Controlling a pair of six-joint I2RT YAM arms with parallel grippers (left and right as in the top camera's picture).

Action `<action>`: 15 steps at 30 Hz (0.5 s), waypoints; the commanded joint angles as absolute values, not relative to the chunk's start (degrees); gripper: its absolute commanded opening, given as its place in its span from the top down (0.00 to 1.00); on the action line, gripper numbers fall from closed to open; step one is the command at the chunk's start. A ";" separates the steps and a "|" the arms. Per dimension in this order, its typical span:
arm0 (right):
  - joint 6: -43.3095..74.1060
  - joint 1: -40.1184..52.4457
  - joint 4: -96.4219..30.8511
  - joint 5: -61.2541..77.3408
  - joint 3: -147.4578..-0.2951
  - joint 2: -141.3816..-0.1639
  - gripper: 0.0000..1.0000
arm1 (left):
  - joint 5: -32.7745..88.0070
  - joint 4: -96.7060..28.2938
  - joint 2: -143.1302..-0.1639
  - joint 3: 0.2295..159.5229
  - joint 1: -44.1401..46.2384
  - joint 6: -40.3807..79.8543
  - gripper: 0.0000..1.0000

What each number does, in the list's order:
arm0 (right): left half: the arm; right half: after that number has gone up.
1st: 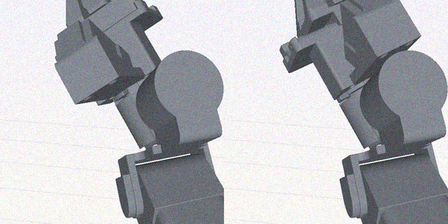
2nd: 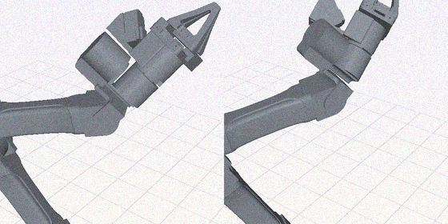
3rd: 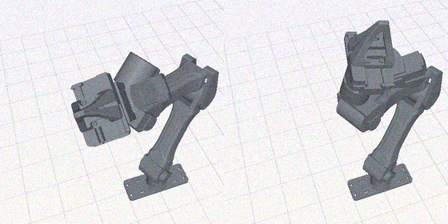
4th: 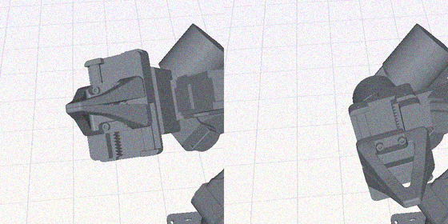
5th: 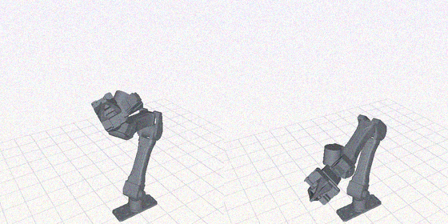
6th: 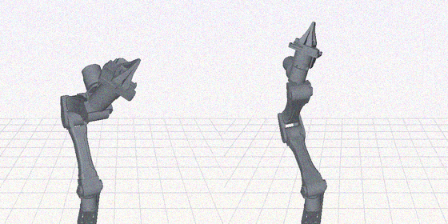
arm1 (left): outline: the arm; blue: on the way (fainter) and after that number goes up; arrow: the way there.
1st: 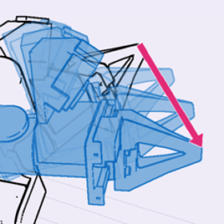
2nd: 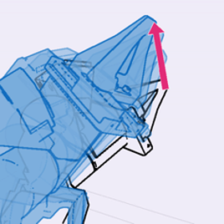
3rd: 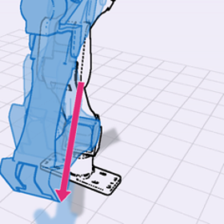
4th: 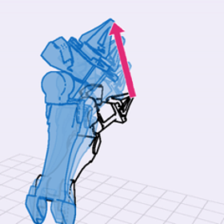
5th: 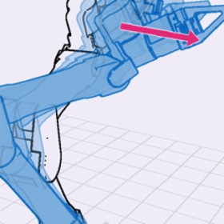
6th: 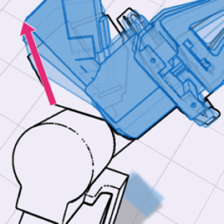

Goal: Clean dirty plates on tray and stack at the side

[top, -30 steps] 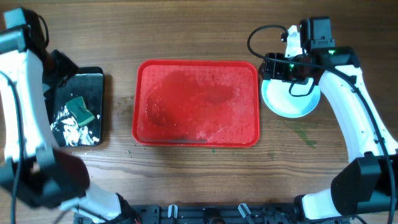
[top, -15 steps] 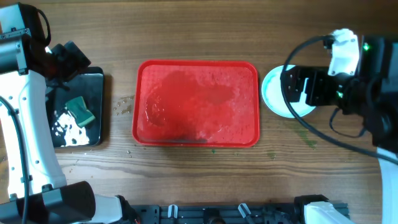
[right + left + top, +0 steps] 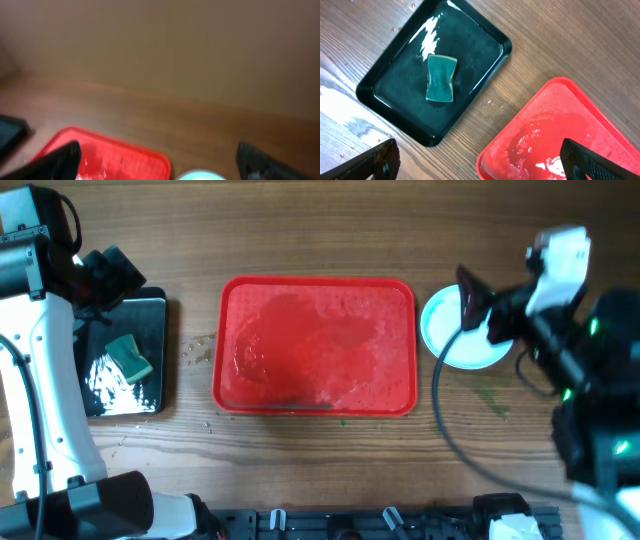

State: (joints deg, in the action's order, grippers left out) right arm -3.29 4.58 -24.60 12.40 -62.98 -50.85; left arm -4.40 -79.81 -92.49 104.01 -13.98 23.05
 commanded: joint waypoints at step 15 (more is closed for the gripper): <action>-8.64 4.43 1.74 16.82 -0.30 -0.60 0.00 | -4.10 -79.79 -92.68 104.20 -14.00 22.79 0.00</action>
